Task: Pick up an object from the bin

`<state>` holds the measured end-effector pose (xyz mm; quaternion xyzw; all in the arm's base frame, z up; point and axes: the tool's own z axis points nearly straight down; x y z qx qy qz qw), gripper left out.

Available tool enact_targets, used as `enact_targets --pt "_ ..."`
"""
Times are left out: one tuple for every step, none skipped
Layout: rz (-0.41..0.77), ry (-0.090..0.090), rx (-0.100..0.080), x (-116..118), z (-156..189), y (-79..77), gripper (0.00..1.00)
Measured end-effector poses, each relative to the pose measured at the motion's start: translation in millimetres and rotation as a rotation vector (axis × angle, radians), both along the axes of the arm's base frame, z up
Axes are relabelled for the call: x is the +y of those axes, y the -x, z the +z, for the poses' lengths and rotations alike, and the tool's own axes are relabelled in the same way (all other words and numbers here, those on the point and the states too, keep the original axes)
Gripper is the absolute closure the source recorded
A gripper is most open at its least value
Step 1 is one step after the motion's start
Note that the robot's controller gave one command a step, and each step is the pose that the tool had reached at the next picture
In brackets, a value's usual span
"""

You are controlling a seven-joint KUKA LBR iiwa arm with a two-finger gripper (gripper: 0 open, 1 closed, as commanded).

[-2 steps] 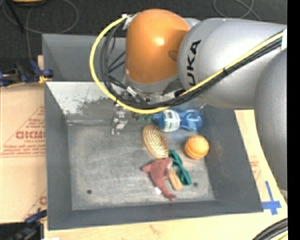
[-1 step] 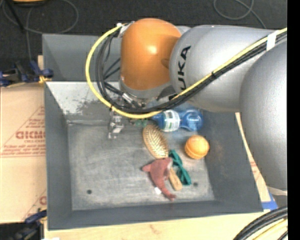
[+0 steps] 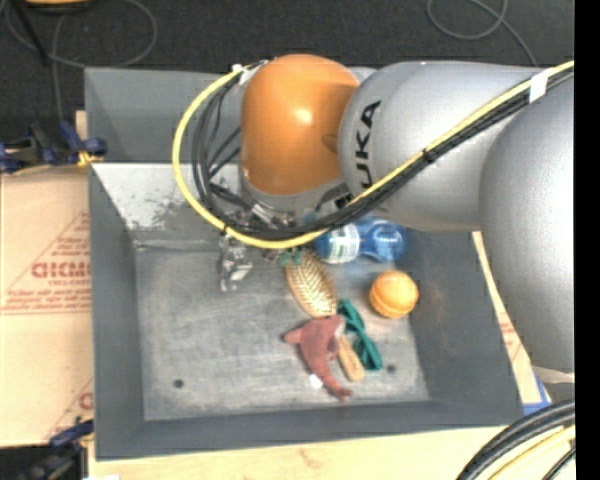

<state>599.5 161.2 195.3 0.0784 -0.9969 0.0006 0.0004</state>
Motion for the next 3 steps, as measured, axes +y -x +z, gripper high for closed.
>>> enact_targets --pt "0.174 -0.001 -0.005 -1 -5 -5.0 1.0" --pt "0.298 -0.003 -0.004 -17 -31 12.2 0.0" --pt "0.297 -0.004 -0.004 -17 -31 12.2 0.0"
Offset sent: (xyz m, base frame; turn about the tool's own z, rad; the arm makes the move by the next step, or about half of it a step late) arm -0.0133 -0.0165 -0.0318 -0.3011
